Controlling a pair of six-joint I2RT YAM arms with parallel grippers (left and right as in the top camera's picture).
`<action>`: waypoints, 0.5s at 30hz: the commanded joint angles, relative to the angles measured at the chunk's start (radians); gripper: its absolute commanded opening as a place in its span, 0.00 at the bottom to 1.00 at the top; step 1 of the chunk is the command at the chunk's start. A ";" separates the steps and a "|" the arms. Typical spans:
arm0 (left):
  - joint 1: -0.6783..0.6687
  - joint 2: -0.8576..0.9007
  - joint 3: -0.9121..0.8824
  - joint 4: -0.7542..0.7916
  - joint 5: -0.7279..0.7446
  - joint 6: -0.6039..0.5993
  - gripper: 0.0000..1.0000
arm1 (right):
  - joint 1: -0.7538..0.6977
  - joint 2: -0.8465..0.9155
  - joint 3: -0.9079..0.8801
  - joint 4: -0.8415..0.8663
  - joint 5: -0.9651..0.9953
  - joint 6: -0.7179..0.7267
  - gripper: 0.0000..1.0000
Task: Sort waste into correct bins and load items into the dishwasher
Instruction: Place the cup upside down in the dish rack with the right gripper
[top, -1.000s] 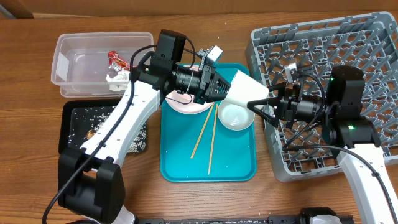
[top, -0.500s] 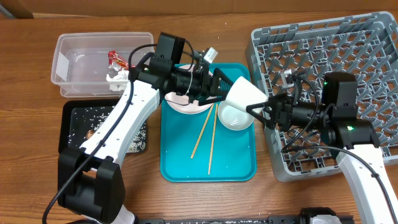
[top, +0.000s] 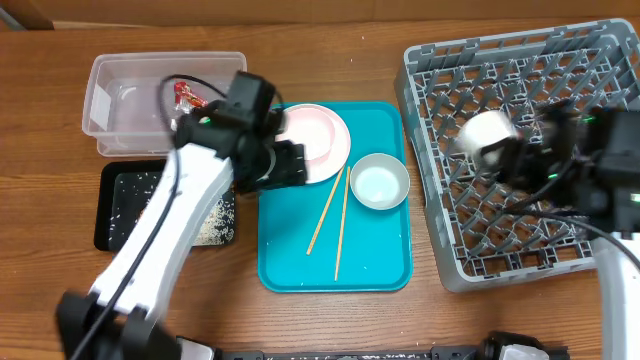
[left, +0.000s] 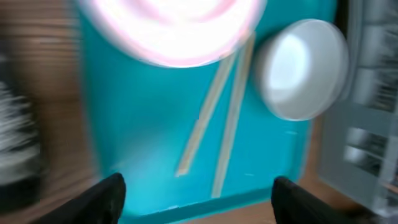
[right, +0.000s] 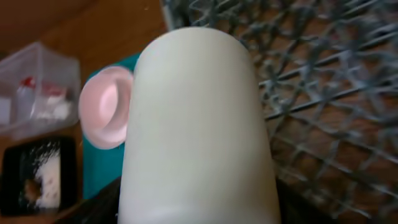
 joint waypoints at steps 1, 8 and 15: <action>0.014 -0.104 0.013 -0.030 -0.259 0.027 0.80 | -0.072 0.020 0.093 -0.019 0.188 0.023 0.21; 0.017 -0.163 0.013 -0.047 -0.283 0.027 0.81 | -0.262 0.179 0.228 -0.093 0.297 0.095 0.04; 0.017 -0.160 0.013 -0.046 -0.282 0.026 0.82 | -0.425 0.420 0.444 -0.230 0.297 0.155 0.04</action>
